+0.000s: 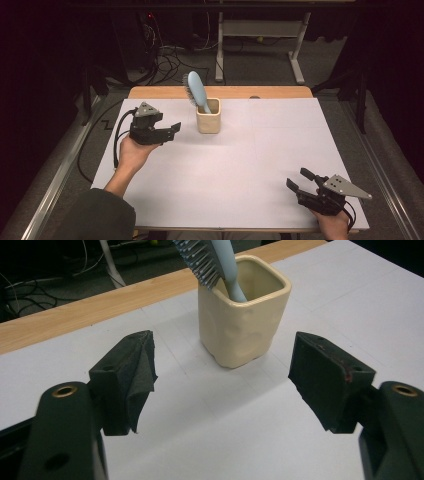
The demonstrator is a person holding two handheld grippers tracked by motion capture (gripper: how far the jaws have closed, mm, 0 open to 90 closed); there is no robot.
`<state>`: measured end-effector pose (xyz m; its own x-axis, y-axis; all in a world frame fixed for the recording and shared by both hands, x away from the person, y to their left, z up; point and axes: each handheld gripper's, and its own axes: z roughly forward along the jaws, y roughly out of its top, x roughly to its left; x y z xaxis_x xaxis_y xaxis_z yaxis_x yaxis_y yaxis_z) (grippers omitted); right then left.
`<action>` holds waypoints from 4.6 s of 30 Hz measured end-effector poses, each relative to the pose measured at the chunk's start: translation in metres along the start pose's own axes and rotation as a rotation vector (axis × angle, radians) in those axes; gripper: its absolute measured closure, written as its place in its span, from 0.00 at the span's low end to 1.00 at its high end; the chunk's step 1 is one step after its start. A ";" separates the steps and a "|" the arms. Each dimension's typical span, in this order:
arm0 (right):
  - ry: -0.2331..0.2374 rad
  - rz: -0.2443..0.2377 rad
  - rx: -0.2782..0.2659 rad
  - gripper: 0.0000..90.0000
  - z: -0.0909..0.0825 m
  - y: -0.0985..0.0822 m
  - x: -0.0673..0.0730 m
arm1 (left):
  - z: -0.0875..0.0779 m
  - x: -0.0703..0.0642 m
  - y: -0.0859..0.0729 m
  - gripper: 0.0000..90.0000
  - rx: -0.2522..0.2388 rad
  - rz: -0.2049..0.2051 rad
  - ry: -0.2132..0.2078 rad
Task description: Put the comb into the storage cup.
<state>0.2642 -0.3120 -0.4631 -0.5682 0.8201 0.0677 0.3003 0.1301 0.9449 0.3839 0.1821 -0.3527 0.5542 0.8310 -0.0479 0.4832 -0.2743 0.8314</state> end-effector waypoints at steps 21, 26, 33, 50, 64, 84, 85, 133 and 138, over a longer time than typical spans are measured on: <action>-0.004 0.002 -0.001 0.37 0.000 0.000 0.000 | -0.011 0.004 -0.010 0.30 -0.015 -0.013 -0.008; -0.005 0.002 -0.003 0.37 0.000 0.000 0.000 | -0.015 0.005 -0.012 0.30 -0.020 -0.017 -0.007; -0.005 0.003 -0.002 0.37 0.000 0.000 0.000 | -0.019 0.006 -0.017 0.30 -0.023 -0.018 -0.004; -0.006 0.007 -0.002 0.37 -0.001 0.000 0.000 | -0.025 0.003 -0.028 0.30 -0.031 -0.001 0.000; -0.014 0.011 -0.007 0.37 -0.001 0.000 -0.001 | -0.031 0.002 -0.037 0.30 -0.043 0.007 0.009; -0.016 0.012 -0.006 0.37 -0.002 0.000 -0.001 | -0.038 0.003 -0.050 0.30 -0.042 -0.003 0.008; -0.016 0.012 -0.006 0.37 -0.002 0.000 -0.001 | -0.038 0.003 -0.051 0.30 -0.046 -0.005 0.009; -0.016 0.010 -0.007 0.37 -0.001 0.000 -0.001 | -0.049 0.012 -0.089 0.30 -0.036 -0.057 0.033; -0.015 0.009 -0.007 0.37 -0.001 0.000 -0.001 | -0.051 0.012 -0.092 0.30 -0.042 -0.062 0.035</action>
<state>0.2635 -0.3133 -0.4628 -0.5537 0.8297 0.0709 0.2997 0.1192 0.9465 0.3116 0.2421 -0.4018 0.4994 0.8626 -0.0810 0.4869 -0.2021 0.8497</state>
